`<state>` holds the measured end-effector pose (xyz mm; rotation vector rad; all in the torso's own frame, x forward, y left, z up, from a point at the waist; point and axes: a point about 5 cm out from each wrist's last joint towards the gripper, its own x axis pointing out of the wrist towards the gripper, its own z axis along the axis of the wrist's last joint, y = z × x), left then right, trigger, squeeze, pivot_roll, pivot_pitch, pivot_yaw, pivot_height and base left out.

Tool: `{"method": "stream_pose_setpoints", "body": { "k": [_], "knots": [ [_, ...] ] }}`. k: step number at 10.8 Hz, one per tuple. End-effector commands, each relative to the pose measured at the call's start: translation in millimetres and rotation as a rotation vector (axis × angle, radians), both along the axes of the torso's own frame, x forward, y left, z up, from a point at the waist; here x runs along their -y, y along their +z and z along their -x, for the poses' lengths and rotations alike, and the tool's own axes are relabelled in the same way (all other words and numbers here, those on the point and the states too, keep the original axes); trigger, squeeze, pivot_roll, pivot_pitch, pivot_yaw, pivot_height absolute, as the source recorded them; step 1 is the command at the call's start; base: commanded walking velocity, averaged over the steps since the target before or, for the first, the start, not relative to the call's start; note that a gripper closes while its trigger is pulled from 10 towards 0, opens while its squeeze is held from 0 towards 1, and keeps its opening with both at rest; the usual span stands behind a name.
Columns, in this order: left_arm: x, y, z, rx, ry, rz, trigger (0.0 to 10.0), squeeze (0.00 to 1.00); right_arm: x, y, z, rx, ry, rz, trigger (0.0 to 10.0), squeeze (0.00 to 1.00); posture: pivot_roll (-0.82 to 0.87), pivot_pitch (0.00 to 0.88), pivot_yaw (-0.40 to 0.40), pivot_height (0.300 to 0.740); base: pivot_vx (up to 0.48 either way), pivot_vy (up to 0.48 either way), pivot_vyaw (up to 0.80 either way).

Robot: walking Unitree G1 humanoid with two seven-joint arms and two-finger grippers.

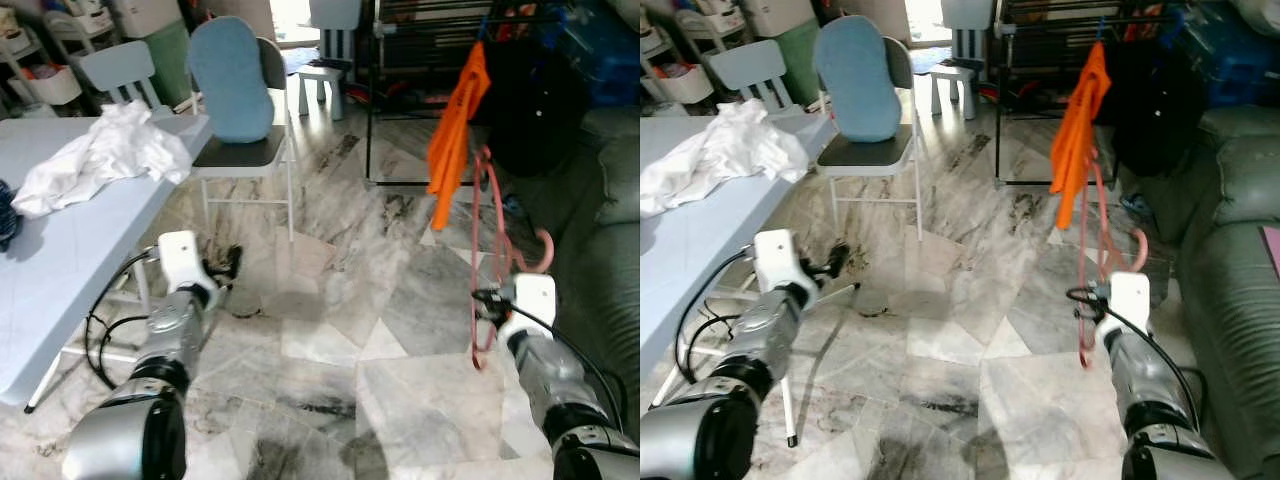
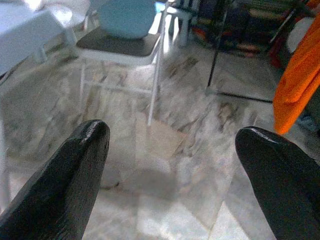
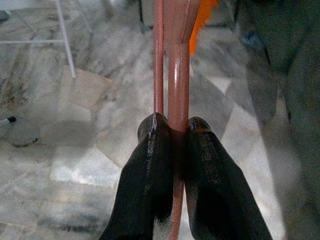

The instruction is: Hang hanger

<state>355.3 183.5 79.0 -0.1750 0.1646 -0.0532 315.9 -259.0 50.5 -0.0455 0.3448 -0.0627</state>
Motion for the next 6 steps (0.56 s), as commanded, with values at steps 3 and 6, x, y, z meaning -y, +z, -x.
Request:
{"method": "stream_pose_setpoints", "body": {
  "k": [3,6],
  "knots": [
    [-6.7,46.6,-17.0,0.199,-0.055,-0.123,10.0,0.0,-29.0,32.4,-24.1,0.13,0.151,0.02,10.0,0.0,-0.22,0.0,0.062,0.74,0.0,0.0,0.0],
    [3.3,56.4,-2.8,0.352,-0.16,-0.2,10.0,0.0,-44.3,44.6,-23.2,0.216,0.201,0.068,10.0,0.0,-0.2,0.0,0.05,0.74,0.0,0.0,0.0]
  ]
}}
